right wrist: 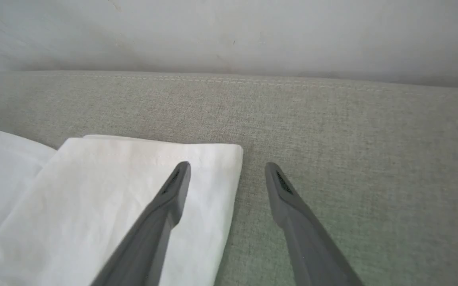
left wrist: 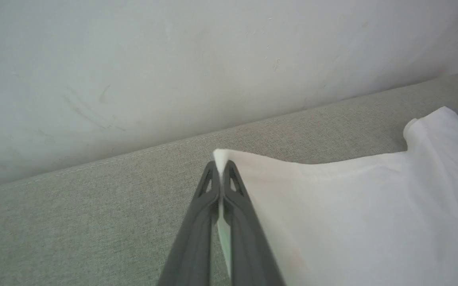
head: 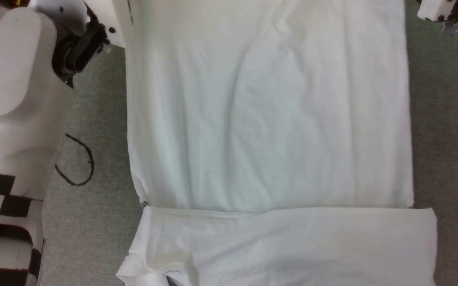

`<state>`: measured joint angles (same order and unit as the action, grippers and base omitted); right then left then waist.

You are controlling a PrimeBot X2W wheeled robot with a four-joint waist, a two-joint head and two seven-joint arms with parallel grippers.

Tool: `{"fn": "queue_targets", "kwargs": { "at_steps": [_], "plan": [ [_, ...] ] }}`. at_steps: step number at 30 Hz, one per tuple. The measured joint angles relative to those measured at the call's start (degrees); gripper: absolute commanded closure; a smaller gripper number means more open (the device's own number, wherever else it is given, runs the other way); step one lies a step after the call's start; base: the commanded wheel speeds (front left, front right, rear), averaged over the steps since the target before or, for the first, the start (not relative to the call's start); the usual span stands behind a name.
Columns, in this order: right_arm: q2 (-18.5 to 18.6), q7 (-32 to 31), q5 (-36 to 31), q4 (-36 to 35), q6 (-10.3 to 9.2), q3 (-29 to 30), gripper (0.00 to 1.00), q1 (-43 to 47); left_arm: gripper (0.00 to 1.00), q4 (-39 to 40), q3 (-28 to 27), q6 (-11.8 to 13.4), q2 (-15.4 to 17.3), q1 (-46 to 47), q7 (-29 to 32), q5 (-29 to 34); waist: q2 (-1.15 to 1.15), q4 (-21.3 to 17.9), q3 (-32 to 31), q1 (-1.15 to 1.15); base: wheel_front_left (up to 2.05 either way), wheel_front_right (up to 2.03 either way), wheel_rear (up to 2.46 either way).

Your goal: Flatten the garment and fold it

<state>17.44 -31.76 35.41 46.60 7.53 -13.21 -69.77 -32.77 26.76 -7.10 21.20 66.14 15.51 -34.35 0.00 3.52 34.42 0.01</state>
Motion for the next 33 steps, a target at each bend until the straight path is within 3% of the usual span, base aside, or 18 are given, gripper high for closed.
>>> {"fn": "queue_targets", "kwargs": {
  "at_steps": [4,5,7,8,12,24,29,33],
  "plan": [
    [0.12,-4.3,-0.75,5.05,0.0,-1.87,0.0,-3.33,1.0,0.65,1.04,0.0,-0.52,0.38,-0.64,-0.04,0.0,1.75,2.1,0.0,0.0,0.0,0.0],
    [0.42,-6.59,-0.81,5.98,0.02,-2.42,0.42,-4.63,1.0,0.68,1.24,0.0,-0.69,0.43,-0.79,-0.18,0.0,2.1,2.51,-0.02,0.0,0.0,0.0],
    [0.76,-11.01,-0.76,7.55,0.01,-3.01,0.84,-7.16,1.0,0.73,1.52,-0.01,-0.75,0.55,-1.0,-0.53,0.0,2.67,3.21,-0.02,0.0,0.0,0.0],
    [0.94,-12.65,-0.7,8.0,0.01,-3.21,1.0,-8.1,1.0,0.71,1.62,0.0,-0.69,0.59,-1.01,-0.65,0.0,2.86,3.48,-0.02,0.0,0.0,0.0],
    [1.32,-14.41,0.43,7.92,0.02,-3.57,1.0,-8.94,1.0,0.58,2.12,-0.01,-0.18,0.63,-1.89,-1.21,0.0,3.05,3.43,-0.01,0.0,0.0,0.0],
    [8.34,9.46,1.34,-5.0,0.08,-4.16,1.0,-5.95,1.0,-0.88,0.07,1.29,3.31,2.61,-12.09,0.7,0.0,1.46,-2.09,0.0,0.0,0.0,0.0],
    [10.69,12.88,3.12,-9.98,0.09,-5.72,1.0,-2.21,1.0,0.46,-0.86,1.29,4.05,1.91,-14.97,0.53,0.0,0.69,-5.62,-0.01,0.0,0.0,0.0],
    [13.25,15.58,4.88,-16.28,0.08,-7.93,1.0,6.21,1.0,4.82,-1.7,2.56,5.15,-4.47,-16.79,-0.59,0.0,0.16,-8.94,-0.01,0.0,0.0,0.0]
  ]
}}
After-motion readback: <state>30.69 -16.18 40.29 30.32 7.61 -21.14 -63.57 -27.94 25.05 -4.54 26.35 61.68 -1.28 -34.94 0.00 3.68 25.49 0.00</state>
